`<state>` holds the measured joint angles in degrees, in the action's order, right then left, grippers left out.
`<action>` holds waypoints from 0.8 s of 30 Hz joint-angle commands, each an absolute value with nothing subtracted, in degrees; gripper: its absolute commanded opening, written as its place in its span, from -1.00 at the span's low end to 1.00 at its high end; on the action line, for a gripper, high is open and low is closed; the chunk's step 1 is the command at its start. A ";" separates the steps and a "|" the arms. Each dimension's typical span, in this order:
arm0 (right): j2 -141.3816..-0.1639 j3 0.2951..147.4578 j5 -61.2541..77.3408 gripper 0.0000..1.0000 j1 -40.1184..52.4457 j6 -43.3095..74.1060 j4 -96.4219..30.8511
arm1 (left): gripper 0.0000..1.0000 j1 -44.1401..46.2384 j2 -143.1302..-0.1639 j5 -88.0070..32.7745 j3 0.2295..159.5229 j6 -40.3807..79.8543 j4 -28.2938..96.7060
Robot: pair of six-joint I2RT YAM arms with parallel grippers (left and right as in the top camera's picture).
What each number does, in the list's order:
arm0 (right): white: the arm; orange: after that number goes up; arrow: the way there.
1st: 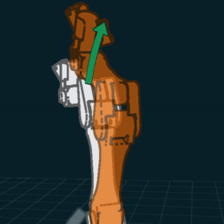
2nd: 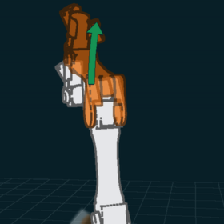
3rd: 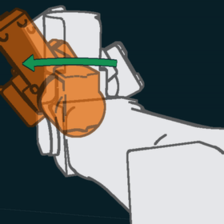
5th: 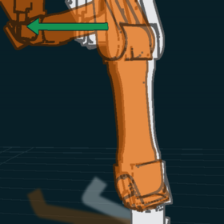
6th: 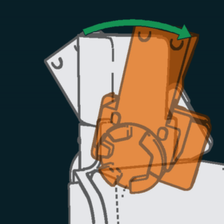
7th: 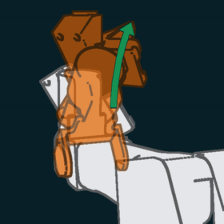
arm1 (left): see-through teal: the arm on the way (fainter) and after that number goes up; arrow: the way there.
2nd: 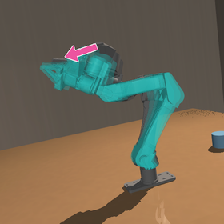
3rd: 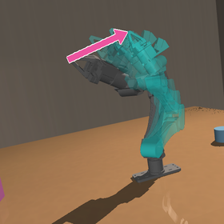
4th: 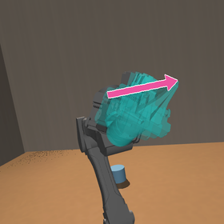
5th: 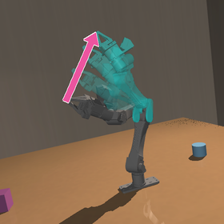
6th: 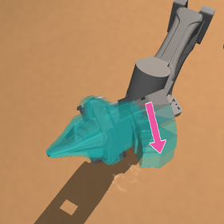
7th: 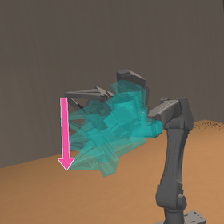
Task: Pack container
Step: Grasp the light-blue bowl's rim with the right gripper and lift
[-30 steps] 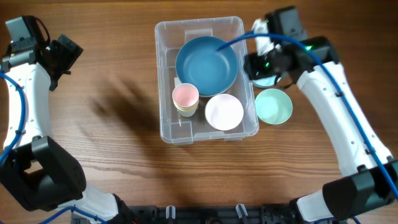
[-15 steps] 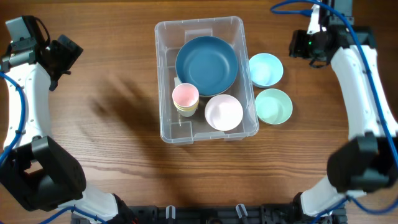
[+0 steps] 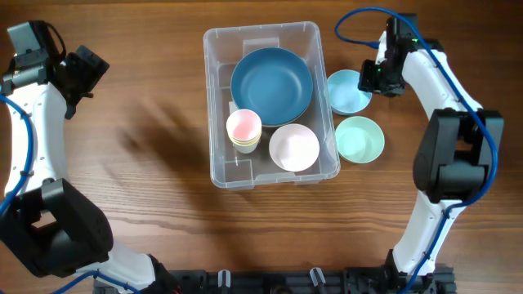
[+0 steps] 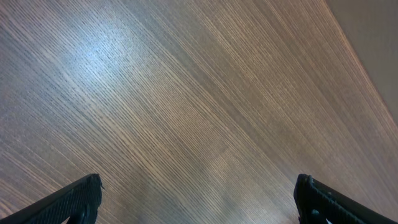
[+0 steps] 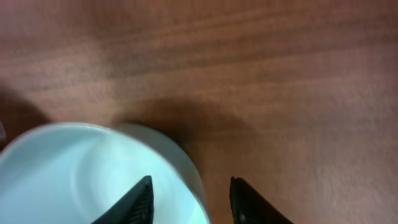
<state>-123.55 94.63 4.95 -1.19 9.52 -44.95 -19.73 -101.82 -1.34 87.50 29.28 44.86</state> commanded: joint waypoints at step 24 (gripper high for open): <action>-111.50 99.44 3.51 -0.91 -8.01 10.68 -50.50 | 0.99 -19.88 -102.26 -1.41 88.07 28.99 44.86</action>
